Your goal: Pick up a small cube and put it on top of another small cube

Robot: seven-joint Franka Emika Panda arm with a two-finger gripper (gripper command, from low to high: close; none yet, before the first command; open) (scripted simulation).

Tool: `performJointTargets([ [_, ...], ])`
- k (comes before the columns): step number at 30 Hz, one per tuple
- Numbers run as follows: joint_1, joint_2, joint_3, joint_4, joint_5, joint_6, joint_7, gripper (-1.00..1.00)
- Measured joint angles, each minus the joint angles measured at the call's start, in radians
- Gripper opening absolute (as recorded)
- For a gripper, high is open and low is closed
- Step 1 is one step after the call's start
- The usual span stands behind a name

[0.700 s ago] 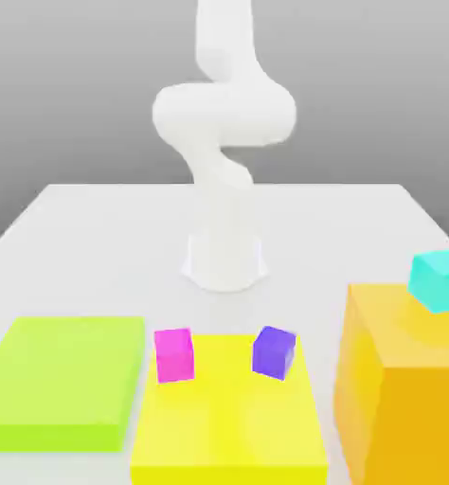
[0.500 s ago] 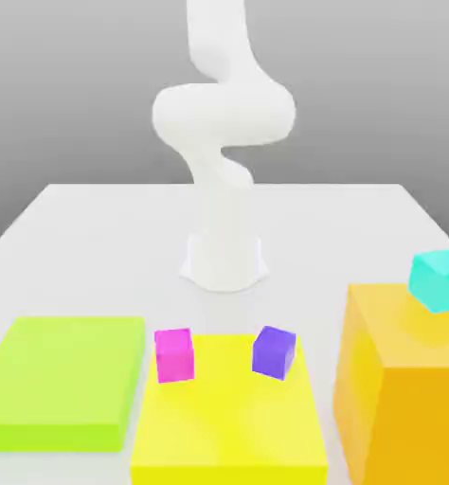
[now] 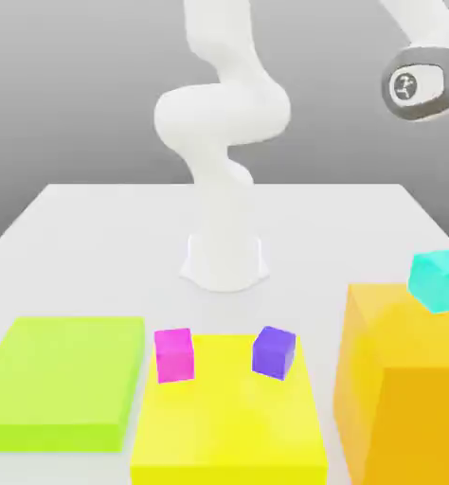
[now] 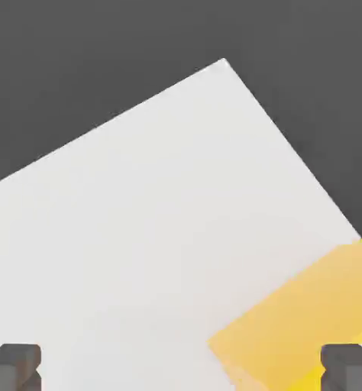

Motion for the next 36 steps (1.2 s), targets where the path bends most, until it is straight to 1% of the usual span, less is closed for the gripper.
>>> performJointTargets([
  [2,0.026,0.073,-0.007,-0.053,-0.043,0.033,0.006,0.00],
  [4,-0.020,0.115,-0.049,-0.106,-0.085,0.063,0.023,0.00],
  [5,-0.024,0.138,-0.062,-0.120,-0.127,0.090,0.041,0.00],
  [8,0.031,0.236,-0.145,-0.115,-0.249,0.171,0.121,0.00],
  [11,0.122,0.342,-0.255,-0.094,-0.328,0.256,0.181,0.00],
  [12,0.144,0.367,-0.280,-0.088,-0.341,0.277,0.192,-1.00],
  [19,0.146,0.368,-0.282,-0.088,-0.345,0.277,0.195,-1.00],
  [21,0.111,0.314,-0.238,-0.100,-0.304,0.235,0.162,-1.00],
  [25,0.059,0.173,-0.152,-0.131,-0.162,0.128,0.057,-1.00],
  [26,0.055,0.147,-0.148,-0.129,-0.136,0.104,0.036,-1.00],
  [29,0.096,0.097,-0.110,-0.071,-0.100,0.055,-0.091,-1.00],
  [32,0.144,0.055,-0.083,-0.003,-0.087,0.011,-0.238,-1.00],
  [33,0.179,0.039,-0.100,0.013,-0.087,-0.005,-0.287,-1.00],
  [34,0.183,0.023,-0.128,0.028,-0.089,-0.022,-0.335,-1.00],
  [36,0.113,-0.010,-0.171,0.054,-0.098,-0.056,-0.428,-1.00],
])
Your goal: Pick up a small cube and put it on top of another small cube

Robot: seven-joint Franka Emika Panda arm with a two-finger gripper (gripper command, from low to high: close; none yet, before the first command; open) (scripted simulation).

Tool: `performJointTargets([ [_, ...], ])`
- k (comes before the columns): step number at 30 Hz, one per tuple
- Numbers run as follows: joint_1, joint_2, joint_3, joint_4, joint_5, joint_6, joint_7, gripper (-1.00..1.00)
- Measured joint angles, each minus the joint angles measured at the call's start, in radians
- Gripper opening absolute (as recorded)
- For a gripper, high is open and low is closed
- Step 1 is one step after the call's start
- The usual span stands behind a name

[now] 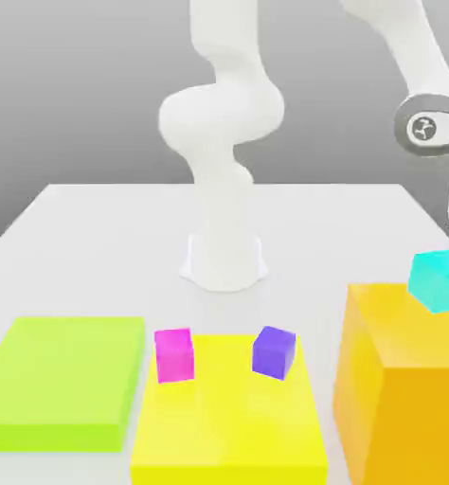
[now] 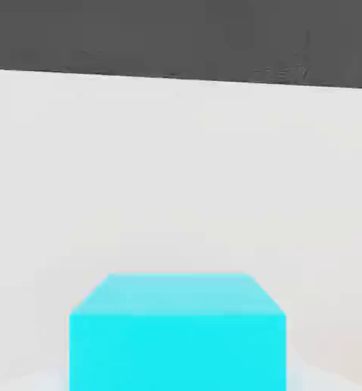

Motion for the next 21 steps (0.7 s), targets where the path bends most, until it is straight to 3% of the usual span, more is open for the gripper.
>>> performJointTargets([
  [9,-0.113,-0.142,-0.152,0.086,-0.066,-0.150,-0.371,-1.00],
  [21,-0.478,-0.257,-0.482,-0.136,-0.098,-0.247,-0.365,-1.00],
])
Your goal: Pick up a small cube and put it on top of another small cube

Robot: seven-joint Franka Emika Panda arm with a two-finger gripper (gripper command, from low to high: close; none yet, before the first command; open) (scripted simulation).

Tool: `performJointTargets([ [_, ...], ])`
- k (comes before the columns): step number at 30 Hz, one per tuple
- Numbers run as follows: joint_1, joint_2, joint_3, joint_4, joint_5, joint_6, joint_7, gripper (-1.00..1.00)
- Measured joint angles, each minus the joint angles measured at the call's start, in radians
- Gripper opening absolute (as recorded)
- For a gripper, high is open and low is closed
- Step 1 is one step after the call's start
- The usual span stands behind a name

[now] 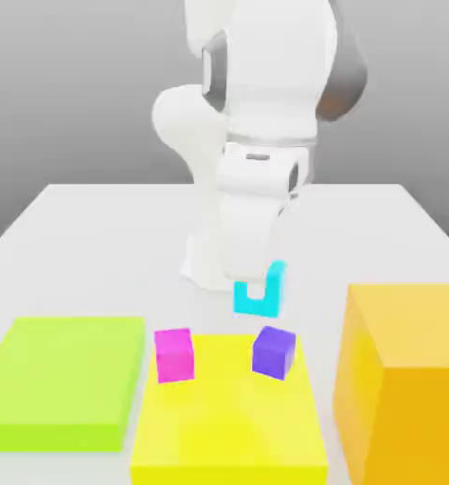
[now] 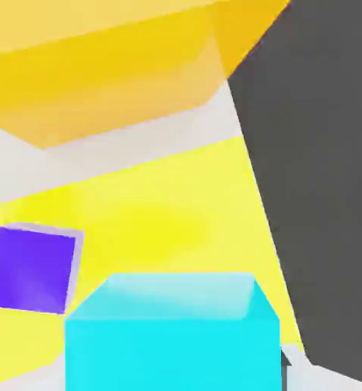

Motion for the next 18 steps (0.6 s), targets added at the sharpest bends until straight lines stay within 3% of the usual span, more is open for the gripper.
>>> performJointTargets([
  [2,-0.045,-0.013,-0.036,-0.040,0.004,-0.007,0.010,-1.00],
  [7,-0.040,0.127,-0.067,-0.086,0.038,0.166,-0.013,-1.00],
  [8,-0.039,0.146,-0.069,-0.091,0.042,0.189,-0.016,1.00],
  [14,-0.039,0.156,-0.070,-0.093,0.044,0.202,-0.018,1.00],
  [18,-0.049,0.062,-0.056,-0.072,0.024,0.088,-0.001,1.00],
])
